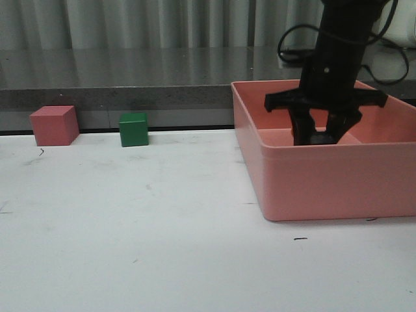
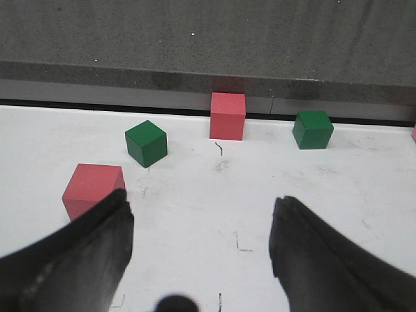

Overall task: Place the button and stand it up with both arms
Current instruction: 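Lower the right gripper into the pink bin and grasp the yellow button, then lift the button out of the bin and carry it toward the left arm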

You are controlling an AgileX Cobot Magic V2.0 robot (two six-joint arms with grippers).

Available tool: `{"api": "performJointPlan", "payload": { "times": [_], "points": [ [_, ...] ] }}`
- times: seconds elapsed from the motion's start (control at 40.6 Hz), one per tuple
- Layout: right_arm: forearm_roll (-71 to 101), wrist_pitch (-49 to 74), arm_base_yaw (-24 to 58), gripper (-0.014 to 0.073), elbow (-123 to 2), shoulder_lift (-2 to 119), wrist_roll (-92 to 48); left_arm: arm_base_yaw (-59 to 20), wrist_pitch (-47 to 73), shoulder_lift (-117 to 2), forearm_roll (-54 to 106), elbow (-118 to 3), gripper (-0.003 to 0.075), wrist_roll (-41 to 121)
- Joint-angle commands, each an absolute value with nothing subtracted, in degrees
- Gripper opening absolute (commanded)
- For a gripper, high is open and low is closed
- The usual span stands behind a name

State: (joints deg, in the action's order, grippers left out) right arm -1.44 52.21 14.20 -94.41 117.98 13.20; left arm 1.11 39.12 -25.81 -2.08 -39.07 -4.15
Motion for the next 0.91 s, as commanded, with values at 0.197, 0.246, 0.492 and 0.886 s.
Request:
{"api": "performJointPlan", "payload": {
  "times": [0.197, 0.246, 0.492, 0.886],
  "points": [
    [-1.82, 54.76, 14.71, 0.0224, -95.94, 102.08, 12.01, 1.31, 35.05, -26.56, -2.17, -40.98, 0.0439, -4.28],
    [-1.73, 56.25, 15.29, 0.0224, -95.94, 100.36, 12.01, 1.31, 35.05, -26.56, -2.17, -40.98, 0.0439, -4.28],
    [0.00, 63.51, 18.72, 0.0224, -95.94, 95.39, 12.01, 1.31, 35.05, -26.56, -2.17, -40.98, 0.0439, -4.28],
    [9.43, 60.83, 24.60, 0.0224, -95.94, 96.04, 12.12, 1.31, 35.05, -26.56, 0.36, -40.98, 0.0439, -4.28]
  ]
}}
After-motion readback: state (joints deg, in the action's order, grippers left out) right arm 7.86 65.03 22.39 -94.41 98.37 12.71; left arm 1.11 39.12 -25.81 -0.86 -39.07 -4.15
